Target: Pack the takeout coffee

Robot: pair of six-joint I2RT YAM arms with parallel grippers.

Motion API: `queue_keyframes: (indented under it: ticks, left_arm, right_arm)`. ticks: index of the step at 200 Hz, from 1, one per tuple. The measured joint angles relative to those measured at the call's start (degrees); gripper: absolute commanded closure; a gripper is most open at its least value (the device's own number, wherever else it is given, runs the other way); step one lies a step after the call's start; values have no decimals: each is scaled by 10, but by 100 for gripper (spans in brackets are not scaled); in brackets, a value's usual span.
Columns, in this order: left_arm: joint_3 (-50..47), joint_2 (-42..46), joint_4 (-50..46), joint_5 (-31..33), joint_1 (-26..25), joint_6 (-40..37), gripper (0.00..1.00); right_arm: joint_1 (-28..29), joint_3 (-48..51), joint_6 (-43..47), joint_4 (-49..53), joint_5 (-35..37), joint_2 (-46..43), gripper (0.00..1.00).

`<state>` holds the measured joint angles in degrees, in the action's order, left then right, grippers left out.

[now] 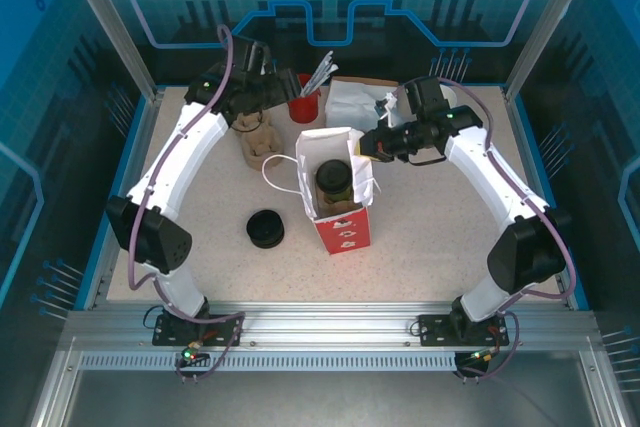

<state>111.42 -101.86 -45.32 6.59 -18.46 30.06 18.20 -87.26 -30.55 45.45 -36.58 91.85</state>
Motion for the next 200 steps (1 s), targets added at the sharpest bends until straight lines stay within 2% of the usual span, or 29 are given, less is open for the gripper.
queue_keyframes:
  ticks: [56, 90, 140, 200]
  left_arm:
    - [61, -67, 14, 16, 22, 1, 22]
    - [85, -97, 24, 31, 35, 2, 25]
    - [82, -115, 41, 41, 37, -12, 26]
    - [9, -115, 89, 24, 52, -35, 30]
  right_arm:
    - [2, 29, -26, -30, 2, -4, 67]
    - [-2, 28, -26, -35, 6, -12, 56]
    - [-41, 0, -2, -9, 28, -28, 51]
    - [-90, -14, 44, 27, 54, -115, 50]
